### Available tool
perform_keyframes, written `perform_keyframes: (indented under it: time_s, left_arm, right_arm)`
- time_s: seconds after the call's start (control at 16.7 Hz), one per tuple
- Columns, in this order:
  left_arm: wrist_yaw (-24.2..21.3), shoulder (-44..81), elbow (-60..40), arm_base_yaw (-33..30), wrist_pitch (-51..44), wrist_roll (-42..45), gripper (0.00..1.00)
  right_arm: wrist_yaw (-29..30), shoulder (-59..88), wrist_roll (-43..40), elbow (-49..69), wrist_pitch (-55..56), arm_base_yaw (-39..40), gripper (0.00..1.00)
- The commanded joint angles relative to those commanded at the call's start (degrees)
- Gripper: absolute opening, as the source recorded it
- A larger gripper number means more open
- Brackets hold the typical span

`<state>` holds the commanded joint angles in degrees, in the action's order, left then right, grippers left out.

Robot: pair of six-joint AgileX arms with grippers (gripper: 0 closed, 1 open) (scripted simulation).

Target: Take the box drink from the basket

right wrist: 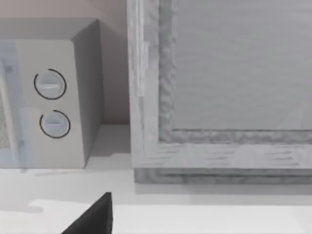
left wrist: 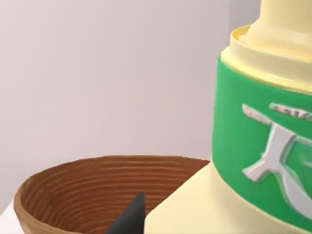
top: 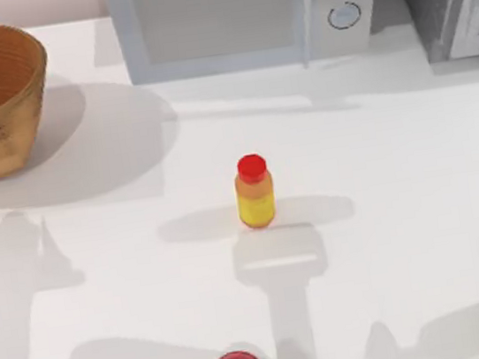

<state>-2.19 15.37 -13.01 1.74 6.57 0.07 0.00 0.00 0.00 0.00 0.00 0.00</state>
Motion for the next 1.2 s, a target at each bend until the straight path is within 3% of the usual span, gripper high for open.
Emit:
perform_keyframes:
  time_s: [0.3, 0.78, 0.96, 1.2]
  left_arm:
    - [2.0, -14.1, 11.7, -1.6, -5.9, -0.1, 0.00]
    - [2.7, -14.5, 12.9, -2.0, -6.4, 0.0, 0.00]
    - [7.8, -9.4, 11.4, -5.9, -4.8, -0.5, 0.00]
    - [20.8, 3.5, 5.9, -15.9, 1.2, -0.8, 0.00]
  right_arm:
    - [0.0, 0.0, 0.0, 0.0, 0.0, 0.0, 1.00]
    - [0.0, 0.0, 0.0, 0.0, 0.0, 0.0, 1.00]
    - [0.0, 0.0, 0.0, 0.0, 0.0, 0.0, 1.00]
    - [0.0, 0.0, 0.0, 0.0, 0.0, 0.0, 1.00]
